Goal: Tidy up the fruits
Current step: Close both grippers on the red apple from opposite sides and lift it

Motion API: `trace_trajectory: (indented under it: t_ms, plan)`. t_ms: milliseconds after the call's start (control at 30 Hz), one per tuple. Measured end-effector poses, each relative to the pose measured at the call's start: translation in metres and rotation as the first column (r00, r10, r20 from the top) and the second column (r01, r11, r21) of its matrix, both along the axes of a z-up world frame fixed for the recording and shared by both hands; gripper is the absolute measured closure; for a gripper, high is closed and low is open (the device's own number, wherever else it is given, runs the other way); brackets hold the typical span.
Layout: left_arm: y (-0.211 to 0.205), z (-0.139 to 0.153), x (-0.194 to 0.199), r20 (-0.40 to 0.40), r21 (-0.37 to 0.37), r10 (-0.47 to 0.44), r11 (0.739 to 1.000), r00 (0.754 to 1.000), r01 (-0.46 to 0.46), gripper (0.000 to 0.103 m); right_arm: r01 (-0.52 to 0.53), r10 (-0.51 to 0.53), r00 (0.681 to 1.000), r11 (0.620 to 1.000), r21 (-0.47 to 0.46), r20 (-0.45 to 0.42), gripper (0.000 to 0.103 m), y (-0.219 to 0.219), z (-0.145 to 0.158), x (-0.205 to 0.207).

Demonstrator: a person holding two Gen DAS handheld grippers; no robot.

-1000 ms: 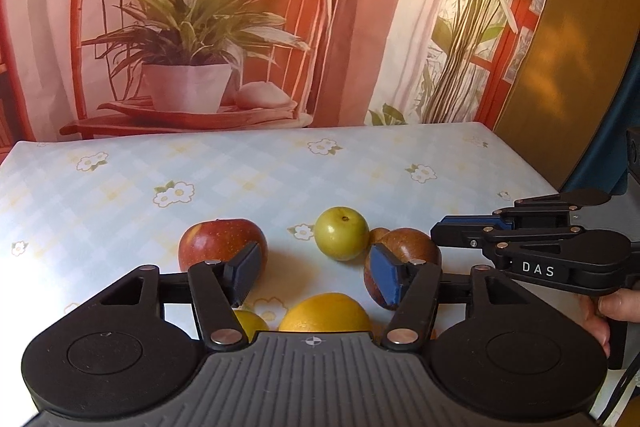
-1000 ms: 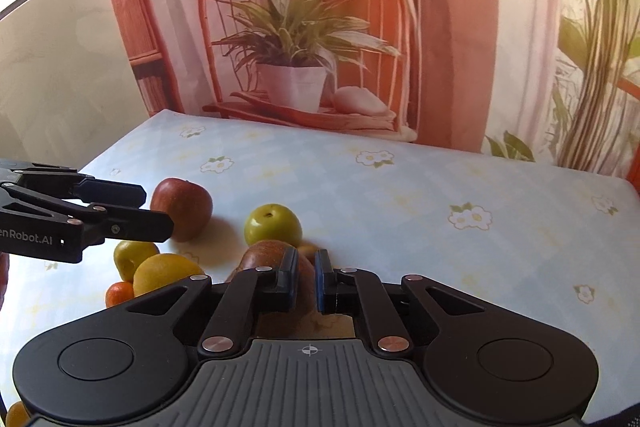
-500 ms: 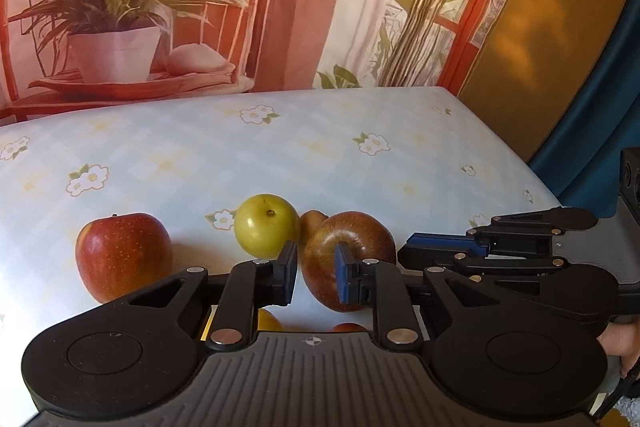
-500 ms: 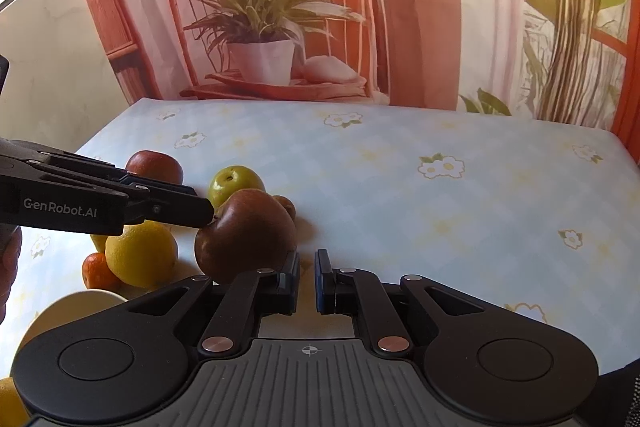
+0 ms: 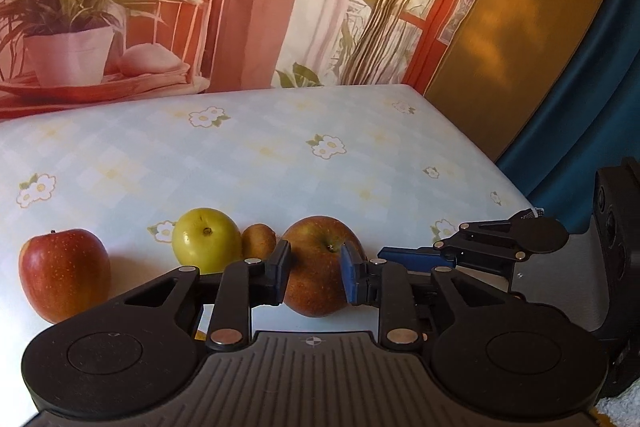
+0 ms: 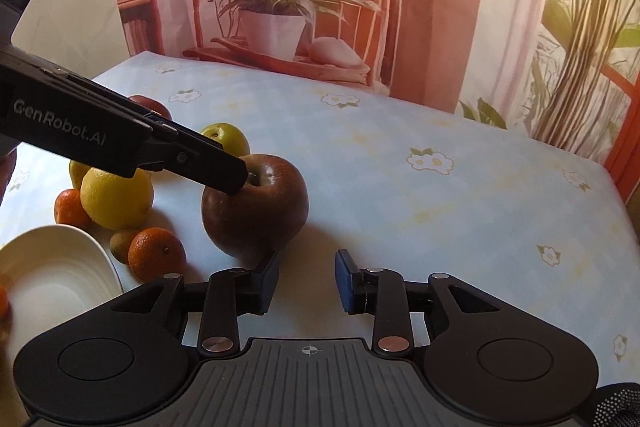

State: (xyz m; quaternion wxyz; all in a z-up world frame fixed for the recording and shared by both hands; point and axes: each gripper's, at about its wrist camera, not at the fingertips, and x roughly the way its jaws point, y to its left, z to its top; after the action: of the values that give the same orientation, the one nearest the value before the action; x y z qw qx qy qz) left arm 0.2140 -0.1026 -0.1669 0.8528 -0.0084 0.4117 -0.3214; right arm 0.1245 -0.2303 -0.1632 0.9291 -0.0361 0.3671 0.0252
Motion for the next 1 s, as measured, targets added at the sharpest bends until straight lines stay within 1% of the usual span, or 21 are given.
trace_trajectory:
  t_ms: [67, 100, 133, 233, 333, 600, 800, 900, 1000]
  plan:
    - [0.002, -0.002, 0.003, -0.024, -0.022, 0.006, 1.000, 1.000, -0.006, 0.070, -0.024, 0.024, 1.000, 1.000, -0.008, 0.003, 0.059, 0.003, 0.001, -0.002]
    - [0.003, -0.004, 0.004, -0.040, -0.037, 0.007, 0.999, 0.999, -0.008, 0.068, -0.032, 0.032, 0.999, 0.999, -0.012, 0.005, 0.058, 0.004, 0.001, -0.003]
    - [0.003, -0.007, 0.006, -0.059, -0.053, 0.008, 0.999, 0.998, -0.011, 0.065, -0.035, 0.035, 0.999, 0.999, -0.018, 0.008, 0.058, 0.005, 0.002, -0.003]
    - [0.003, -0.011, 0.008, -0.080, -0.077, 0.014, 0.997, 0.997, -0.020, 0.062, -0.045, 0.045, 0.999, 0.999, -0.026, 0.005, 0.058, 0.006, 0.001, -0.002]
    - [0.005, -0.012, 0.009, -0.096, -0.090, 0.014, 0.996, 0.995, -0.023, 0.062, -0.067, 0.067, 0.998, 0.997, -0.044, 0.000, 0.057, 0.007, 0.000, 0.001]
    - [0.009, -0.013, 0.012, -0.107, -0.104, 0.000, 0.995, 0.994, -0.012, 0.061, -0.172, 0.175, 0.985, 0.977, -0.123, 0.007, 0.056, 0.016, 0.000, 0.007]
    - [0.010, -0.013, 0.014, -0.118, -0.109, 0.009, 0.994, 0.993, -0.022, 0.061, -0.185, 0.187, 0.982, 0.979, -0.089, 0.022, 0.054, 0.011, 0.005, 0.005]
    - [0.007, -0.012, 0.012, -0.098, -0.096, 0.007, 0.995, 0.995, -0.016, 0.061, -0.181, 0.183, 0.983, 0.980, -0.078, 0.030, 0.054, 0.009, 0.005, 0.004]
    - [0.007, -0.013, 0.012, -0.095, -0.097, 0.006, 0.995, 0.995, -0.015, 0.061, -0.183, 0.186, 0.982, 0.981, -0.070, 0.041, 0.054, 0.010, 0.007, 0.004]
